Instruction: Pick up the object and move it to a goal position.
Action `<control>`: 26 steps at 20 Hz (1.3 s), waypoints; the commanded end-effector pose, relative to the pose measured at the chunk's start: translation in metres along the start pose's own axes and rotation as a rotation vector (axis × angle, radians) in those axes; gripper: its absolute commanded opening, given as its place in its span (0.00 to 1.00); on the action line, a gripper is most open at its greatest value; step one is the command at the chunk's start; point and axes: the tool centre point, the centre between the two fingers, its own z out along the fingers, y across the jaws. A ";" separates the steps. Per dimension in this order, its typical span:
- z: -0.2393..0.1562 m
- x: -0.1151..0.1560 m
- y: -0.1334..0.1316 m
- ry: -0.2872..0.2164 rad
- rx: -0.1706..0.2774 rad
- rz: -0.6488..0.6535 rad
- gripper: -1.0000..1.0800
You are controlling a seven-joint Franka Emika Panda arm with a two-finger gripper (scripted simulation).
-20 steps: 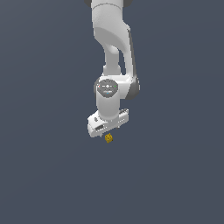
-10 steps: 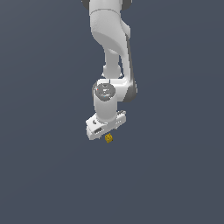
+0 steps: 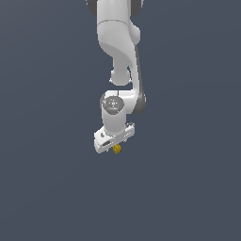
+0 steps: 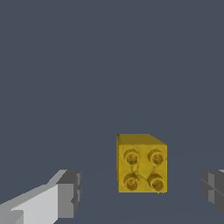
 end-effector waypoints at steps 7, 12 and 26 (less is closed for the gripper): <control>0.024 0.000 0.000 0.000 0.000 -0.002 0.96; 0.024 0.000 0.000 0.000 0.000 -0.002 0.00; 0.006 0.004 -0.007 -0.001 0.000 -0.002 0.00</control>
